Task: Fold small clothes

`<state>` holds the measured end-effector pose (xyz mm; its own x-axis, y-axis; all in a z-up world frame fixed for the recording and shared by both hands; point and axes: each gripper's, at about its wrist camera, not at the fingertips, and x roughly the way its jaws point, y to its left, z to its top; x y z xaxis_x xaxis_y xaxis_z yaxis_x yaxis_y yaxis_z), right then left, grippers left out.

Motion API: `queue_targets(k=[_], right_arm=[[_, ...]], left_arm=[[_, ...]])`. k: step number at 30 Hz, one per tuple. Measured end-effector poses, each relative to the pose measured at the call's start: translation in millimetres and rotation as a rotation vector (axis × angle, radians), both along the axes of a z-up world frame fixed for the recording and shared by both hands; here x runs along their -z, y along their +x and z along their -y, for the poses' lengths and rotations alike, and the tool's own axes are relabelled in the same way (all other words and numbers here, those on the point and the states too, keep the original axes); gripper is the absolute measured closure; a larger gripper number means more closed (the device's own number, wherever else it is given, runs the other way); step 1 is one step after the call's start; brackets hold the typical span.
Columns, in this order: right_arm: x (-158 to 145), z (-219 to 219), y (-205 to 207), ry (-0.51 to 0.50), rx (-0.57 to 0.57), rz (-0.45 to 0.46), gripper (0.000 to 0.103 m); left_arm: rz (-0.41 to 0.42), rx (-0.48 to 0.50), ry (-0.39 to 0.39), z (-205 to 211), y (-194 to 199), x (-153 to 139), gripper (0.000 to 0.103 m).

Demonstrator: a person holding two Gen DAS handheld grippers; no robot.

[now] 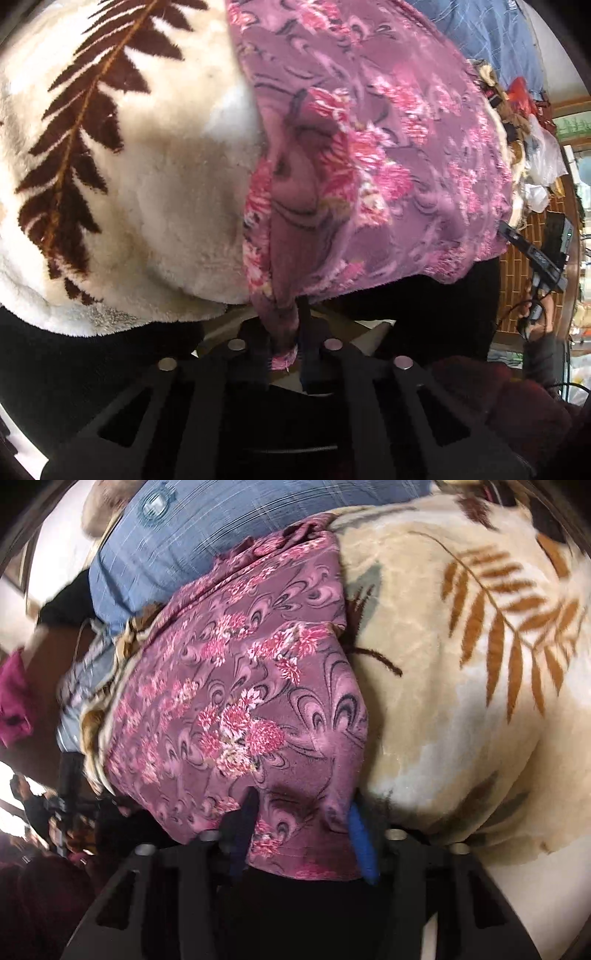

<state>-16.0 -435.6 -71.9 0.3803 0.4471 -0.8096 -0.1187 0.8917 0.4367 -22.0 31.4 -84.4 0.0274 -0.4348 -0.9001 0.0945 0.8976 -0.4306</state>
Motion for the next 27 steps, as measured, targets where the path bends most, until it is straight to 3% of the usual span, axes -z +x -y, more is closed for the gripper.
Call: queue_targets(k=[5,8,19,27], right_arm=[[-24,-10,-6,-0.017,-0.052,0.085,0.095],[-43,-14,-7,0.029,-0.056,0.147,0.095],[-62,-24,19,0.170,0.016,0.238,0.095],[-72,-2,38,0.293,0.127,0.301,0.095]], left_arm=[[0.073,0.067,-0.093,6,-9,-34,0.099],[0.154,0.098,-0.113,11,-9,-59,0.099],[0.273,-0.026,-0.279,-18,30,-88,0.099],[0.272,-0.121,-0.346,-32,65,-92,0.099]])
